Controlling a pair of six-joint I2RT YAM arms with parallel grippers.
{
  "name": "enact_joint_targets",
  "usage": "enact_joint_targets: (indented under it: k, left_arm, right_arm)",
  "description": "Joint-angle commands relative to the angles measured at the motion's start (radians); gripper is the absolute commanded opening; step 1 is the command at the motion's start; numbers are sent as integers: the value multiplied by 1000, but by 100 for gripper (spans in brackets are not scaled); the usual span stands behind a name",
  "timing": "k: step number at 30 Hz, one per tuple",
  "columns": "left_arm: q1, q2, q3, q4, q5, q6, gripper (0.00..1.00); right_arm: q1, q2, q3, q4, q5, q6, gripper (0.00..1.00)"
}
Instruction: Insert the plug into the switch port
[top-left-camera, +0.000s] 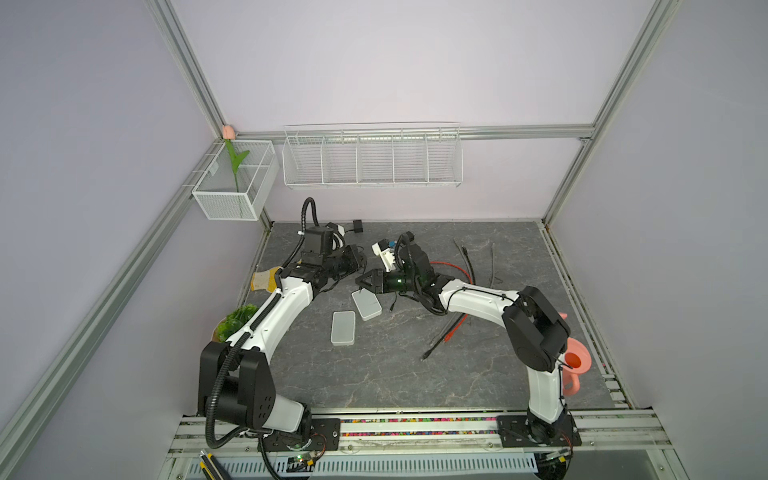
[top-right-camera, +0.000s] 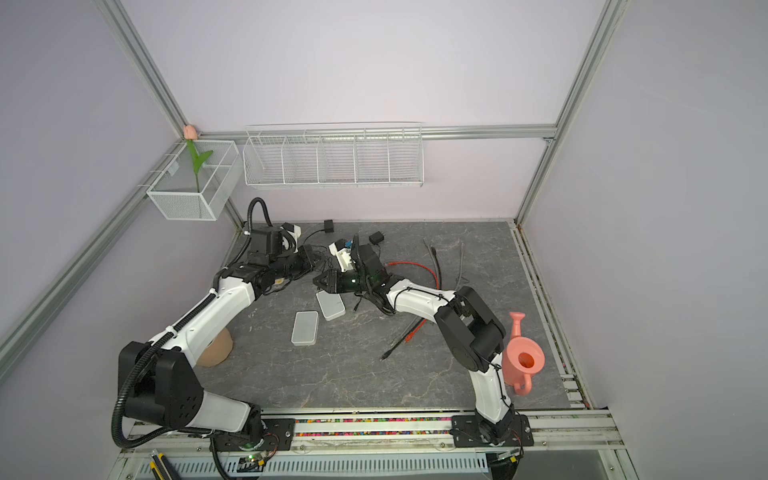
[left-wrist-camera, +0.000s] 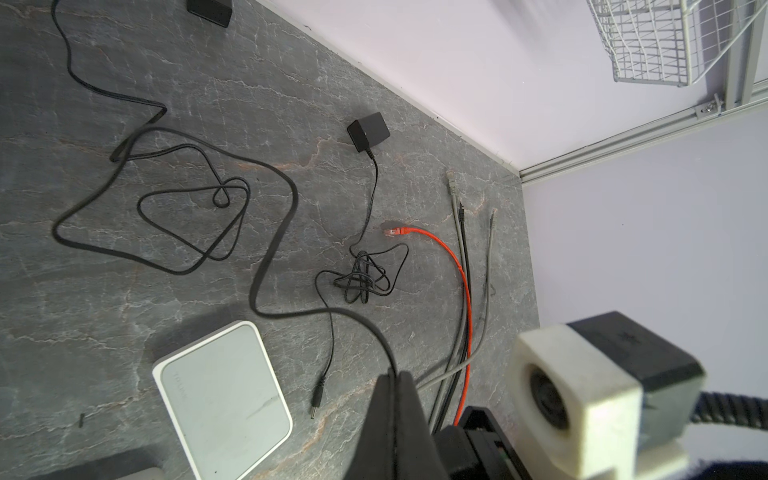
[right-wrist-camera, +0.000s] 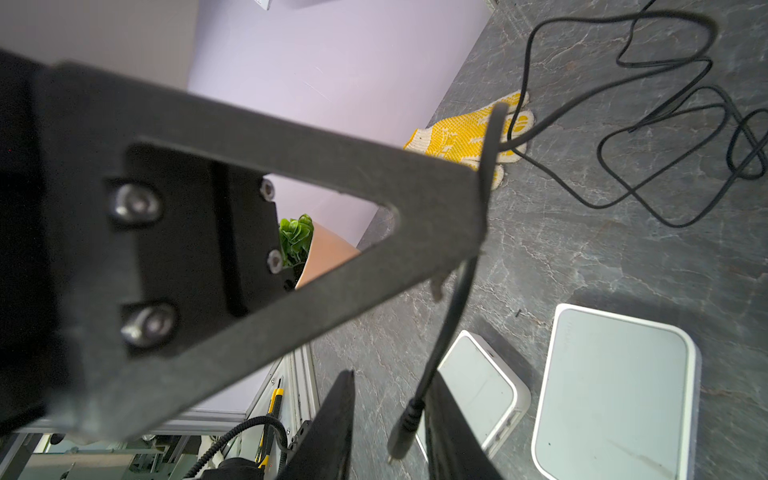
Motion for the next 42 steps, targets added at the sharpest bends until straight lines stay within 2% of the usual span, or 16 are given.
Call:
enact_joint_targets:
  k: [1,5,9,14,16,18,21,22,26,30,36,42]
  left_arm:
    - [-3,-25,-10,21,3,-11,0]
    - [-4,-25,-8,22,5,-12,0]
    - [-3,-26,-10,24,4,-15,0]
    - [-3,-29,-13,30,2,-17,0]
    - [-3,-30,-11,30,1,-17,0]
    - [-3,-26,-10,32,4,-17,0]
    - [-3,-31,-13,33,14,-17,0]
    - [-3,-34,-14,32,13,-16,6]
    - [17,-77,-11,-20,-34,0,50]
    - [46,-173,-14,-148,-165,33,76]
    - [36,-278,-174,-249,-305,41,92]
    - [-86,-277,-313,-300,-441,12,97]
  right_arm:
    - [-3,9,0,33,-11,16,31]
    - [-3,6,-4,27,-9,12,32]
    - [-2,3,-8,34,-8,17,24]
    - [-3,7,-13,32,-10,22,23]
    - [-4,5,-16,35,-10,23,18]
    - [-3,3,-17,35,-9,25,9]
    - [-4,1,-16,38,-12,27,7]
    - [-3,0,-16,37,-10,27,7]
    - [-6,-14,-21,20,0,13,7]
    - [-37,-46,-27,-39,21,-13,7]
    - [-119,-104,-55,-79,9,-27,7]
    - [-149,-122,-24,-147,-17,-64,7]
